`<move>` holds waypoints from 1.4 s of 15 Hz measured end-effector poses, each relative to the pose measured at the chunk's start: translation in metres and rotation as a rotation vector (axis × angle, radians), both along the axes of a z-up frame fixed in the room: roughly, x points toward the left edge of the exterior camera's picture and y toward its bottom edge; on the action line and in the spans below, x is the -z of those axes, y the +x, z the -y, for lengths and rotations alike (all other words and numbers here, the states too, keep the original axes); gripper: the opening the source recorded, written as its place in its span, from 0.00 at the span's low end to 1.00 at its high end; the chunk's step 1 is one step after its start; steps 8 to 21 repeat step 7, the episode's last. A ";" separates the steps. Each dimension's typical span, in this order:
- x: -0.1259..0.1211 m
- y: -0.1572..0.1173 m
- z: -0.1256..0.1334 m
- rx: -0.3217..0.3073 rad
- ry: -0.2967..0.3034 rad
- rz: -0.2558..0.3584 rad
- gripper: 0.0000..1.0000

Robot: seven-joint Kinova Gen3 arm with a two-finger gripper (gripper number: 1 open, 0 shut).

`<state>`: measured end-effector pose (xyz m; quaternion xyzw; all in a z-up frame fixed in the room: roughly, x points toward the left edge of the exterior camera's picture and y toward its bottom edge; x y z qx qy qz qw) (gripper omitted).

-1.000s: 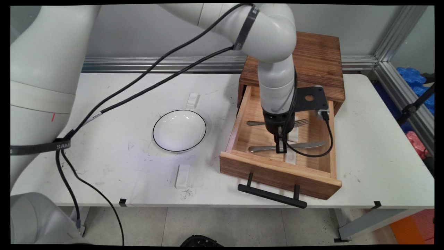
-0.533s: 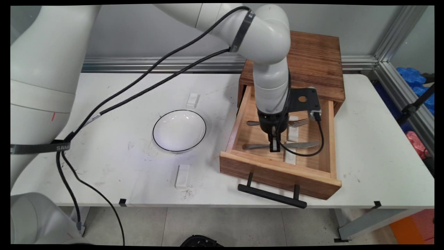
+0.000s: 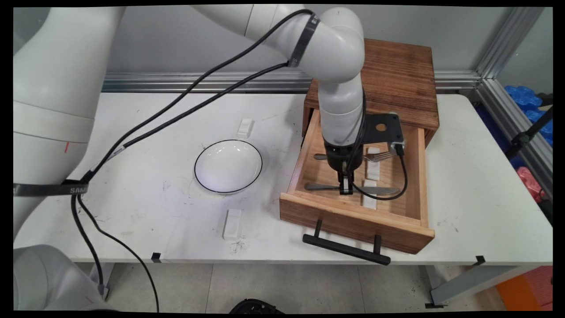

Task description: Place the picked object into the drawer

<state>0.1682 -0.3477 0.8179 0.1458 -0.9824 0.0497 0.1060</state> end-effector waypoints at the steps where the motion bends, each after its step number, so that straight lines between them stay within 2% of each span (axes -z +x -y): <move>1: 0.000 0.000 0.000 0.001 -0.001 -0.002 1.00; 7: -0.006 -0.001 0.001 0.010 -0.014 -0.022 1.00; 21: -0.006 -0.001 0.001 0.010 -0.014 -0.022 1.00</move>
